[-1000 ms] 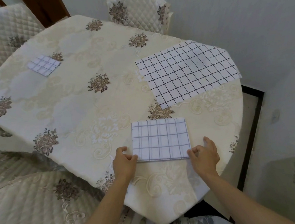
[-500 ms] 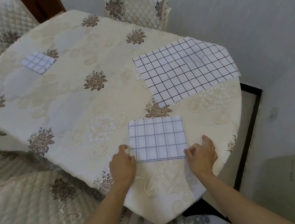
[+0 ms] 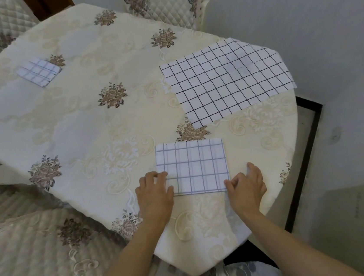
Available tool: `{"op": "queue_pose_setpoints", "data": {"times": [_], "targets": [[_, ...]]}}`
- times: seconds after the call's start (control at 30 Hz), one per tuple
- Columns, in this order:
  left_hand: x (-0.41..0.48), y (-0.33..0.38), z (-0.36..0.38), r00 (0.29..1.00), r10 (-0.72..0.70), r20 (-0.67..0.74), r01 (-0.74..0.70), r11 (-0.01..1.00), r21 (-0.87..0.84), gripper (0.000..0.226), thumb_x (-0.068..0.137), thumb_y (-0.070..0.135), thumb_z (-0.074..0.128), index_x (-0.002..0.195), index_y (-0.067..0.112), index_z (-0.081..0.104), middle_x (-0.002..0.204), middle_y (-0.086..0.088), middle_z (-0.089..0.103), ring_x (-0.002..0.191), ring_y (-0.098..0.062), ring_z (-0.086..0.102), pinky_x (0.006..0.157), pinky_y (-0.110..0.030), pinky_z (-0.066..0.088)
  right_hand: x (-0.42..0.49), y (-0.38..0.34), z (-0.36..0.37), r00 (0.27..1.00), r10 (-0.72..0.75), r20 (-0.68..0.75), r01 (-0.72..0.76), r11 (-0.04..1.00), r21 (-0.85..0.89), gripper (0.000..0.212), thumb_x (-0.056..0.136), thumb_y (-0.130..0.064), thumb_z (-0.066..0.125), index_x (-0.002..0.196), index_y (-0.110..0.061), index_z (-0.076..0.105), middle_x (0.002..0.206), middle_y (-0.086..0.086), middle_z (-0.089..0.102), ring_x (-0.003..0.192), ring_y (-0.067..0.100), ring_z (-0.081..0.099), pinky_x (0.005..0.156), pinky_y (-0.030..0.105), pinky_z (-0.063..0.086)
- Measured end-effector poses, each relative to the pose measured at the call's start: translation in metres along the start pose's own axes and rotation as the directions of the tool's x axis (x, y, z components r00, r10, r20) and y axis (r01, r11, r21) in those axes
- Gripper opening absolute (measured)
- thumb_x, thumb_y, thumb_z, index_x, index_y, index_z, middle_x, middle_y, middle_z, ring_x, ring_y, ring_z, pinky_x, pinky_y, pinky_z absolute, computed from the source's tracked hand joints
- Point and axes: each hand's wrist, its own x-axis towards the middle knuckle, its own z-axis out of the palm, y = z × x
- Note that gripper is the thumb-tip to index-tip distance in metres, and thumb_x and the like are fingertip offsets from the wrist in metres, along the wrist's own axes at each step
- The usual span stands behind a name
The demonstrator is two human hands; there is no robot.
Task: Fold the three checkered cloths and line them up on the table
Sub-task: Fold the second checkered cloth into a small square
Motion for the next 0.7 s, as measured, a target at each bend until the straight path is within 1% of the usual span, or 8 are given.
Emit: {"op": "queue_pose_setpoints", "data": {"times": [0.07, 0.13, 0.2, 0.23, 0.3, 0.37, 0.6, 0.7], "targets": [[0.000, 0.015, 0.003, 0.997, 0.064, 0.035, -0.066, 0.997, 0.041, 0.045, 0.075, 0.032, 0.077, 0.117, 0.023, 0.061, 0.126, -0.006, 0.054, 0.114, -0.029, 0.047, 0.085, -0.046, 0.044, -0.001, -0.001, -0.001, 0.999, -0.016, -0.034, 0.016, 1.000, -0.001, 0.018, 0.084, -0.029, 0.070, 0.086, -0.019, 0.056, 0.154, 0.009, 0.024, 0.144, 0.027, 0.017, 0.112, 0.049, 0.021], [0.001, 0.030, 0.006, 0.991, 0.107, 0.078, -0.112, 0.991, 0.071, 0.048, 0.078, 0.039, 0.073, 0.122, 0.026, 0.058, 0.136, -0.005, 0.048, 0.123, -0.028, 0.042, 0.093, -0.046, 0.041, -0.003, -0.002, -0.001, 0.993, -0.117, -0.030, 0.116, 0.992, -0.047, 0.034, 0.083, -0.028, 0.070, 0.113, -0.020, 0.054, 0.157, 0.013, 0.015, 0.145, 0.030, 0.014, 0.113, 0.049, 0.018], [0.001, 0.043, 0.008, 0.980, 0.137, 0.145, -0.149, 0.986, 0.078, 0.046, 0.083, 0.047, 0.064, 0.126, 0.031, 0.056, 0.146, -0.004, 0.039, 0.131, -0.027, 0.034, 0.101, -0.046, 0.034, -0.003, -0.006, 0.001, 0.959, -0.277, 0.064, 0.283, 0.946, -0.157, 0.052, 0.087, -0.032, 0.067, 0.134, -0.025, 0.047, 0.161, 0.014, 0.004, 0.148, 0.031, 0.004, 0.116, 0.049, 0.013], [0.001, 0.047, 0.010, 0.973, 0.146, 0.180, -0.163, 0.983, 0.081, 0.046, 0.085, 0.049, 0.060, 0.127, 0.033, 0.055, 0.150, -0.004, 0.034, 0.135, -0.027, 0.030, 0.104, -0.045, 0.030, -0.003, -0.009, 0.003, 0.935, -0.335, 0.116, 0.353, 0.913, -0.207, 0.056, 0.089, -0.037, 0.064, 0.140, -0.028, 0.043, 0.161, 0.013, 0.000, 0.148, 0.031, -0.002, 0.116, 0.050, 0.011], [0.001, 0.050, 0.014, 0.963, 0.161, 0.215, -0.184, 0.979, 0.088, 0.047, 0.086, 0.052, 0.058, 0.128, 0.034, 0.054, 0.154, -0.005, 0.029, 0.138, -0.029, 0.026, 0.105, -0.046, 0.027, 0.001, -0.013, 0.008, 0.906, -0.370, 0.205, 0.414, 0.873, -0.258, 0.058, 0.092, -0.045, 0.057, 0.145, -0.032, 0.037, 0.162, 0.011, -0.008, 0.148, 0.030, -0.012, 0.117, 0.050, 0.006], [0.002, 0.048, 0.015, 0.963, 0.175, 0.205, -0.197, 0.976, 0.093, 0.048, 0.083, 0.053, 0.062, 0.127, 0.034, 0.055, 0.154, -0.006, 0.031, 0.136, -0.030, 0.028, 0.104, -0.048, 0.030, 0.004, -0.012, 0.011, 0.901, -0.342, 0.267, 0.414, 0.862, -0.291, 0.060, 0.094, -0.049, 0.052, 0.148, -0.035, 0.031, 0.160, 0.010, -0.017, 0.146, 0.029, -0.020, 0.117, 0.049, 0.001], [0.001, 0.017, 0.015, 0.969, 0.165, 0.182, -0.190, 0.972, 0.134, 0.061, 0.074, 0.059, 0.071, 0.129, 0.038, 0.054, 0.150, -0.009, 0.038, 0.133, -0.034, 0.034, 0.098, -0.054, 0.040, 0.018, 0.017, 0.001, 0.901, -0.316, 0.296, 0.416, 0.822, -0.388, 0.070, 0.091, -0.062, 0.046, 0.151, -0.042, 0.017, 0.160, 0.012, -0.019, 0.146, 0.032, -0.019, 0.116, 0.053, 0.002], [-0.002, -0.005, 0.012, 0.968, 0.167, 0.190, -0.199, 0.966, 0.163, 0.063, 0.076, 0.059, 0.071, 0.133, 0.040, 0.051, 0.151, -0.010, 0.038, 0.132, -0.036, 0.037, 0.095, -0.058, 0.041, 0.024, 0.027, -0.008, 0.901, -0.279, 0.331, 0.406, 0.812, -0.420, 0.071, 0.090, -0.068, 0.039, 0.150, -0.048, 0.008, 0.157, 0.011, -0.027, 0.144, 0.033, -0.024, 0.116, 0.054, 0.000]]}}
